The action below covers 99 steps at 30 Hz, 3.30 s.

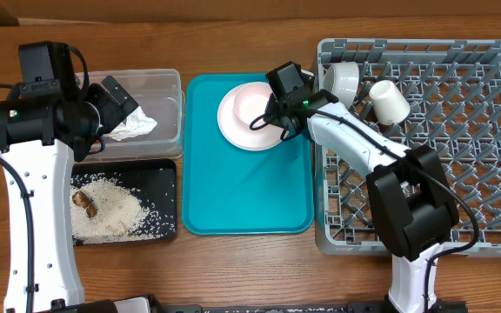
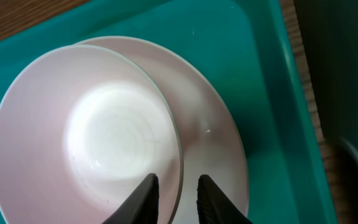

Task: Sort waste into correct bins and load items into the dishwasher
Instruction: 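Grasp the pink plate's rim with the right gripper and lift it, then carry the pink plate with the right gripper to the rack's right side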

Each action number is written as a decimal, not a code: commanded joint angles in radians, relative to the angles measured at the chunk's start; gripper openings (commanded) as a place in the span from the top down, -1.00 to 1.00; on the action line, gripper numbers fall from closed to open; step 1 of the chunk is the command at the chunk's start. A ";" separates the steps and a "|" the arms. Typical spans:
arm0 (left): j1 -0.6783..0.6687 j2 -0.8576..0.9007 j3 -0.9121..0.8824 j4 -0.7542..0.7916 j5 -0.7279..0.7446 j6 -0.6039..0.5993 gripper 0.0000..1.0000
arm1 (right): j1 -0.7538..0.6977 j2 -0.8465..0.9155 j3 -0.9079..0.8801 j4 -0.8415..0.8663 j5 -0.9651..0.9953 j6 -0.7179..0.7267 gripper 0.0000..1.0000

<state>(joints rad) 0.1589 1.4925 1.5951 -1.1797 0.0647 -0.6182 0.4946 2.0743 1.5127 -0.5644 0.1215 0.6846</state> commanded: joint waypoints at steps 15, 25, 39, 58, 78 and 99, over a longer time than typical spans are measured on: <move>0.003 0.008 0.003 0.002 0.004 0.019 -1.00 | 0.003 0.010 0.013 -0.006 -0.038 0.026 0.92; 0.003 0.008 0.003 0.002 0.004 0.020 -1.00 | -0.006 -0.016 0.041 -0.007 -0.038 -0.015 0.92; 0.003 0.008 0.003 0.002 0.003 0.019 -0.99 | -0.070 -0.358 0.093 -0.245 0.123 -0.413 0.92; 0.003 0.008 0.003 0.002 0.004 0.019 -1.00 | -0.643 -0.494 0.092 -0.175 0.757 -0.918 0.92; 0.003 0.008 0.003 0.002 0.004 0.019 -0.99 | -0.775 -0.236 0.063 -0.200 1.074 -0.917 0.92; 0.003 0.008 0.003 0.002 0.004 0.020 -1.00 | -0.600 -0.215 0.058 -0.279 1.040 -0.929 0.92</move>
<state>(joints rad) 0.1589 1.4925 1.5951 -1.1797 0.0647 -0.6178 -0.1040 1.8694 1.5742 -0.8494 1.0908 -0.2379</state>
